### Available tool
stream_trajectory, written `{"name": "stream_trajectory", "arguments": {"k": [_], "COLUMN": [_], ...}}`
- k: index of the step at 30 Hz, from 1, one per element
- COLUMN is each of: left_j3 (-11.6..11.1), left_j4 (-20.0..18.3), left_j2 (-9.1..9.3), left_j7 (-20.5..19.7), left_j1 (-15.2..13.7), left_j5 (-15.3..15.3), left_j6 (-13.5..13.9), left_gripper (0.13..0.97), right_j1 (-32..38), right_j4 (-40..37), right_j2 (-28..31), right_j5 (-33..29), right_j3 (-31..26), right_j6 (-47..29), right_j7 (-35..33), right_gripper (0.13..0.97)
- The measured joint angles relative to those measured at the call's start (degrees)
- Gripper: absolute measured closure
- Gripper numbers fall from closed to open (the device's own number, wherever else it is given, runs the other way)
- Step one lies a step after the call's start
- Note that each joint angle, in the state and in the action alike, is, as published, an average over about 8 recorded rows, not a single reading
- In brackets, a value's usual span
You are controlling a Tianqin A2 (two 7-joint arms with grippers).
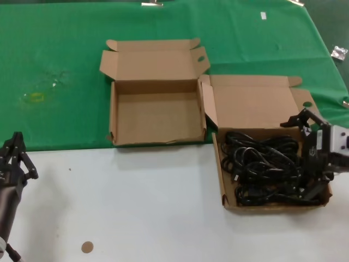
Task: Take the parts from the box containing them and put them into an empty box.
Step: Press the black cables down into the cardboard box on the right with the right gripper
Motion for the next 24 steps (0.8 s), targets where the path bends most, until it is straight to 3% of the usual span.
{"name": "stream_trajectory", "arguments": {"k": [16,24], "left_j3": [0.0,0.0], "left_j4": [0.0,0.0], "left_j2": [0.0,0.0], "left_j7": [0.0,0.0], "left_j1": [0.0,0.0], "left_j5": [0.0,0.0], "left_j6": [0.0,0.0], "left_gripper": [0.945,0.945], "right_j1": [-0.4,-1.0], "right_j4": [-5.1,-7.1], "right_j2": [-7.8,-9.3], "right_j5": [-6.6,-8.1], "right_j3": [4.7,6.6], "right_j6": [-8.1,-10.2], "right_j7": [-2.9,-4.5], "right_gripper": [0.156,0.256]}}
